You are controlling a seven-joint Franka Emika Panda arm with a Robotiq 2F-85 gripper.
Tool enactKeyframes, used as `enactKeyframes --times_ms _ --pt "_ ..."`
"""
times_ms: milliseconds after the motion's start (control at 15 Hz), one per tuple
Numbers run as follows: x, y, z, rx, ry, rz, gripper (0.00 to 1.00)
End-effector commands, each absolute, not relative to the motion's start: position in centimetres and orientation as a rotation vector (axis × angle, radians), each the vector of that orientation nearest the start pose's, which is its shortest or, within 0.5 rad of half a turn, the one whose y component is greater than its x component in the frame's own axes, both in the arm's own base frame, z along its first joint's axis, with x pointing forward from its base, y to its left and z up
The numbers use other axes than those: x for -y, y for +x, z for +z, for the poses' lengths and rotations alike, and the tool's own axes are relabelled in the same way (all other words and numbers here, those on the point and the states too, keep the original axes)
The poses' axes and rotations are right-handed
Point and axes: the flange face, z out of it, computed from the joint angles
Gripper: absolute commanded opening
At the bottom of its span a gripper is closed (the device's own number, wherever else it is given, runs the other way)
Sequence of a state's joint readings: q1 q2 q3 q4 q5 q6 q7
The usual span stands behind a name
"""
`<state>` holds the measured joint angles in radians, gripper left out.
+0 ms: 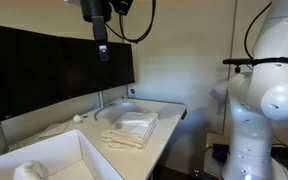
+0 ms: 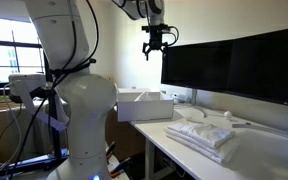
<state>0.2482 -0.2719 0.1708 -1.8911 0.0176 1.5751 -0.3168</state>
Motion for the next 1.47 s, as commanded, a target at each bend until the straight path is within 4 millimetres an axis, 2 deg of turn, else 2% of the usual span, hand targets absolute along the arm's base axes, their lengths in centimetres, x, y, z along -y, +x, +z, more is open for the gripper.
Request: enactKeyframes --times_ms 0,267,533,800,1067,1400 --pt "-16.3 40.4 62.5 1.076 -2.994 0.106 1.00" --pt "-11.9 39.5 63.6 0.851 -3.038 0.037 1.00" --pt "-8.3 40.0 62.7 0.661 -3.059 -0.035 1.00" --pt "-5.5 40.8 59.6 0.554 -3.086 -0.097 1.00" --pt "-2.9 41.4 54.8 0.428 -3.084 -0.096 1.00" --pt "-0.1 40.9 49.2 0.270 -3.084 -0.081 1.00"
